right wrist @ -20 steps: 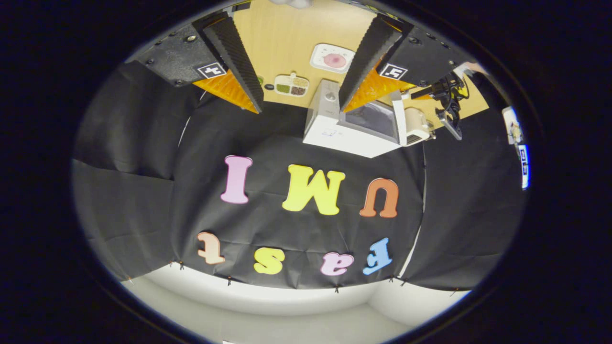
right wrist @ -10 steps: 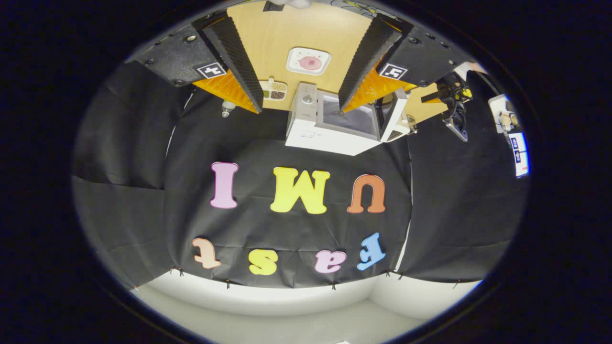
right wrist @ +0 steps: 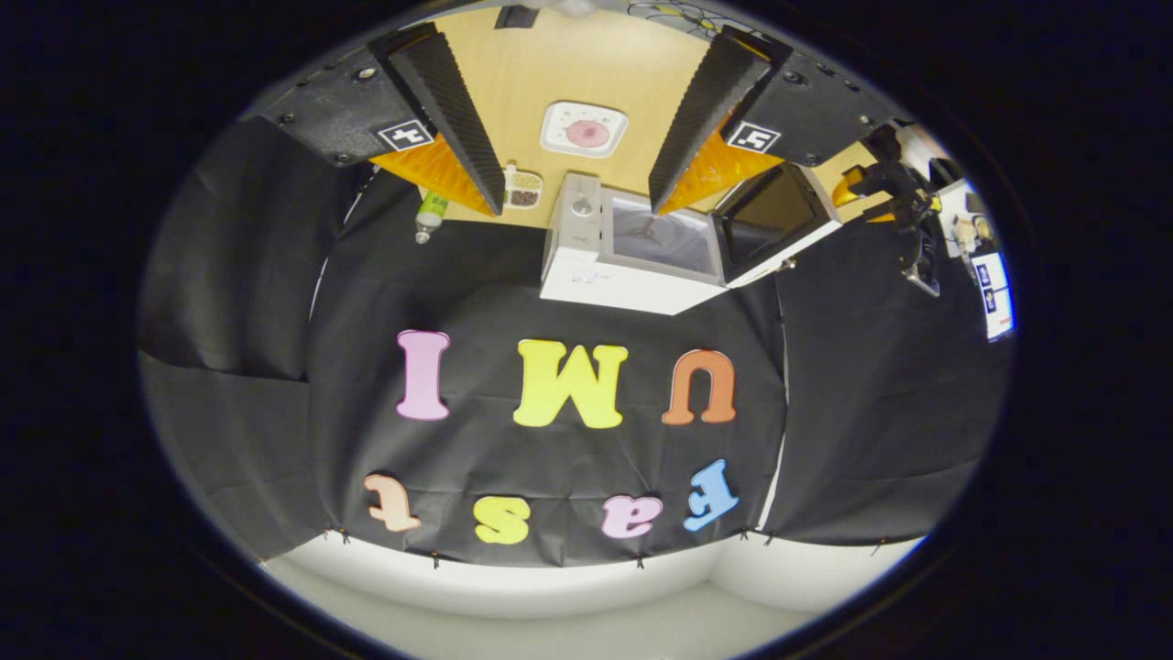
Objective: Open the microwave oven with the left hand, put the food in, and close the microwave oven.
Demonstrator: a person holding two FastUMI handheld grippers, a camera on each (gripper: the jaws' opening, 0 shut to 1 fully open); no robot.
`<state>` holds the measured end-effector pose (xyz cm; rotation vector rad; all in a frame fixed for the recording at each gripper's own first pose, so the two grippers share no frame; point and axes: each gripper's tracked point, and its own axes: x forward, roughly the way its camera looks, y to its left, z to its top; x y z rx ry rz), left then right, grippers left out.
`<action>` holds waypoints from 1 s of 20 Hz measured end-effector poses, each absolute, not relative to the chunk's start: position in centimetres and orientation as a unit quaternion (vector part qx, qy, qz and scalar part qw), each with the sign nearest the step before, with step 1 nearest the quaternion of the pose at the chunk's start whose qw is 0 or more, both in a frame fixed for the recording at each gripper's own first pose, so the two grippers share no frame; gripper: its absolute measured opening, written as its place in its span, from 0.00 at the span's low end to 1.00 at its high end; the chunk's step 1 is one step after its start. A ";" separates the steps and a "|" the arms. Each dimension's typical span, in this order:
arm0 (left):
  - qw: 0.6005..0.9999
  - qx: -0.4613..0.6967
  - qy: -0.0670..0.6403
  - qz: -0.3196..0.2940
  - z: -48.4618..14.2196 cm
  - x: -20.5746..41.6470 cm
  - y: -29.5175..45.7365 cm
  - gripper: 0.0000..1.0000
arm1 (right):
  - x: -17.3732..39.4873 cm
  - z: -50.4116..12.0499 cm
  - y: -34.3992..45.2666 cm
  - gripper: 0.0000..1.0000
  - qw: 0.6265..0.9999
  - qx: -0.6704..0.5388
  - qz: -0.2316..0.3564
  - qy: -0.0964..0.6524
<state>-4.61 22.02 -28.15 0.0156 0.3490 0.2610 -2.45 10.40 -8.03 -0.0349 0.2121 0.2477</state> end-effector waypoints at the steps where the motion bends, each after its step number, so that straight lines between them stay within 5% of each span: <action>1: 0.976 0.011 0.174 0.134 -28.0 -5.1 22.3 0.97 | -2.2 -8.3 10.5 1.00 0.986 -0.015 0.125 0.106; 8: 0.979 0.020 0.167 0.112 -26.4 -6.8 19.7 0.97 | 0.2 -12.7 10.3 0.92 0.981 -0.014 0.131 0.145; 9: 0.981 0.019 0.164 0.107 -25.9 -6.9 18.8 0.97 | 0.7 -13.8 10.1 0.98 0.979 -0.014 0.130 0.153; 10: 0.982 0.015 0.161 0.100 -25.4 -6.8 17.8 0.97 | 1.3 -15.0 9.8 0.89 0.978 -0.012 0.128 0.166; 11: 0.983 0.012 0.159 0.092 -24.9 -6.7 16.7 0.97 | 1.9 -16.5 9.3 0.95 0.975 -0.009 0.126 0.182; 13: 0.986 0.005 0.146 0.080 -23.2 -6.5 14.4 0.97 | 3.2 -19.6 8.4 0.90 0.970 -0.005 0.121 0.212; 14: 0.987 0.002 0.139 0.075 -22.4 -6.4 13.4 0.97 | 3.9 -21.2 7.8 0.80 0.967 -0.008 0.119 0.227; 17: 0.990 0.001 0.126 0.060 -20.2 -5.6 9.9 0.97 | 6.4 -27.2 6.6 0.82 0.951 -0.003 0.119 0.284; 20: 0.992 0.002 0.115 0.052 -18.0 -4.8 6.8 0.97 | 8.6 -33.3 6.1 0.70 0.927 0.033 0.126 0.353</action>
